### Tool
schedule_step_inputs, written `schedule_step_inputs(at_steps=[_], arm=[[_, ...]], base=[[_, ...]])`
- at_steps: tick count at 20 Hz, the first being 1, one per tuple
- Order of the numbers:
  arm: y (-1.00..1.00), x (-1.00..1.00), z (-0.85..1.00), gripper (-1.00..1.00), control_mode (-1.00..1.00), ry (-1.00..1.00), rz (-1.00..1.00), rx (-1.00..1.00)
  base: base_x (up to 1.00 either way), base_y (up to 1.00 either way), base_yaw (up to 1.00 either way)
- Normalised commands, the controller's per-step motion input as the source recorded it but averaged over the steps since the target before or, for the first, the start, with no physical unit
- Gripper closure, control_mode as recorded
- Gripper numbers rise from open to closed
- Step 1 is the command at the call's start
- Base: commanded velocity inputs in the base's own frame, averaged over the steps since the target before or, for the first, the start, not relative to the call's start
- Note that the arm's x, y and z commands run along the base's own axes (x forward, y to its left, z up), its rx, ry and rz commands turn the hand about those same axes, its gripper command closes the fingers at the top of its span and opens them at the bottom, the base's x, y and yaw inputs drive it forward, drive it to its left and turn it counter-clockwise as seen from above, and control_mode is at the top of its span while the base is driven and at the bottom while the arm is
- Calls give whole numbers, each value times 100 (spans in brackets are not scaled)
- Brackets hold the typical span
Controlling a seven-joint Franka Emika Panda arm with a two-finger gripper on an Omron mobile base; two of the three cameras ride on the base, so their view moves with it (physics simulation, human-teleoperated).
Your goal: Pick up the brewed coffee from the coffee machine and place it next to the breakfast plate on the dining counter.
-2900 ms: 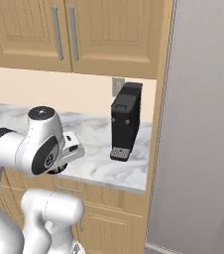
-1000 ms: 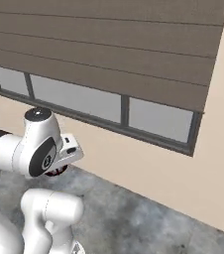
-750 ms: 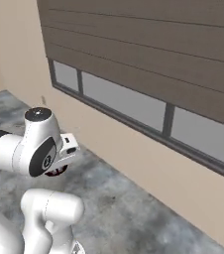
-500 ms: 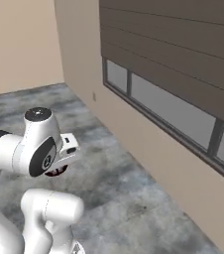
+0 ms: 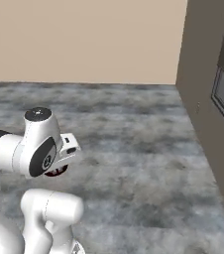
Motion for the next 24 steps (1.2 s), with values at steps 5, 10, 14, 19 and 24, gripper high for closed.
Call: schedule_step_inputs(at_steps=[5,10,14,19,24], arm=[[0,0,0,100,100,0,0,0],[0,0,0,100,100,0,0,0],[0,0,0,100,100,0,0,0],[0,0,0,100,100,0,0,0],[0,0,0,100,100,0,0,0]], base=[[-2,14,87],[32,19,82],[99,-31,56],[100,-63,39],[100,-58,33]])
